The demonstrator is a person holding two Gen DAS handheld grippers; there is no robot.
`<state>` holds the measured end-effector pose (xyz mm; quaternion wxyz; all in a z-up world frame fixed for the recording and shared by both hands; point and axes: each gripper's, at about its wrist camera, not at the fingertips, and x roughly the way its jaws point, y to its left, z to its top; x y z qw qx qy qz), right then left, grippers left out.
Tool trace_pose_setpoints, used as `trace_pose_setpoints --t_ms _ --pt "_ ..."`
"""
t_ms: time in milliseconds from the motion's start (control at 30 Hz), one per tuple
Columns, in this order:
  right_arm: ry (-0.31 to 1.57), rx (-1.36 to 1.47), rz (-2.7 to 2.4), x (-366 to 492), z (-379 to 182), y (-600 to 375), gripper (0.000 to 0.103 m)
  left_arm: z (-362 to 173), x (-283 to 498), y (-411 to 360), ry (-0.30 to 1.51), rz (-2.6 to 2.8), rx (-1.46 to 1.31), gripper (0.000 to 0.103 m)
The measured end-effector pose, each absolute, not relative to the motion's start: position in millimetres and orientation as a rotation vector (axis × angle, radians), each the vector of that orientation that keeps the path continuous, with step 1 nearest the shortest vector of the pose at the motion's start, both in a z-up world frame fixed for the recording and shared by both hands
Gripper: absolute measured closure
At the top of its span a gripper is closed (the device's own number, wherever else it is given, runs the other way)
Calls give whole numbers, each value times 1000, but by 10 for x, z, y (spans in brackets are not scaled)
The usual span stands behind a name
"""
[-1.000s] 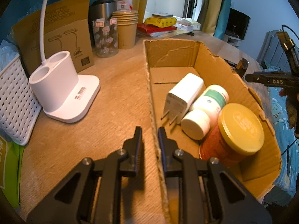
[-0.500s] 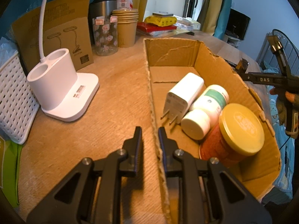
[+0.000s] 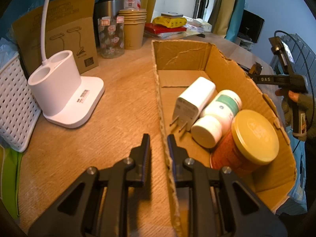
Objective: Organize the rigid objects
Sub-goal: 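Move the right gripper to the brown leather-strap watch, then close the right gripper on the watch and lift it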
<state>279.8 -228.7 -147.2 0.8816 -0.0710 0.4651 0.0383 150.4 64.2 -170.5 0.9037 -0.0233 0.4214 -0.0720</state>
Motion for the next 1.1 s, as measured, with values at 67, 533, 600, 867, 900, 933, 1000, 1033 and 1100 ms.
trace_pose_setpoints --t_ms 67,533,600,867,900,933,1000,1033,1100 --pt "968 -147 79 2814 -1489 -2284 42 -1704 1504 642 871 -149 -48 84" --pt "961 -157 98 2782 -1461 -2294 50 -1704 1505 643 871 -149 -48 84" --pt "949 -157 107 2757 -1436 -2292 62 -1703 1506 644 871 -149 -48 84" --pt "933 -128 127 2686 -1356 -2326 83 -1703 1506 646 871 -149 -47 84" --pt "935 -120 134 2674 -1355 -2332 84 -1702 1503 645 871 -149 -47 83" --pt "932 -119 133 2665 -1345 -2328 84 -1702 1503 645 871 -149 -47 83" --pt "926 -115 142 2636 -1316 -2328 85 -1701 1503 644 871 -149 -47 83" --pt "918 -115 143 2617 -1295 -2329 86 -1701 1502 644 870 -149 -46 83" --pt "904 -122 143 2587 -1241 -2319 88 -1702 1503 644 871 -149 -47 83"
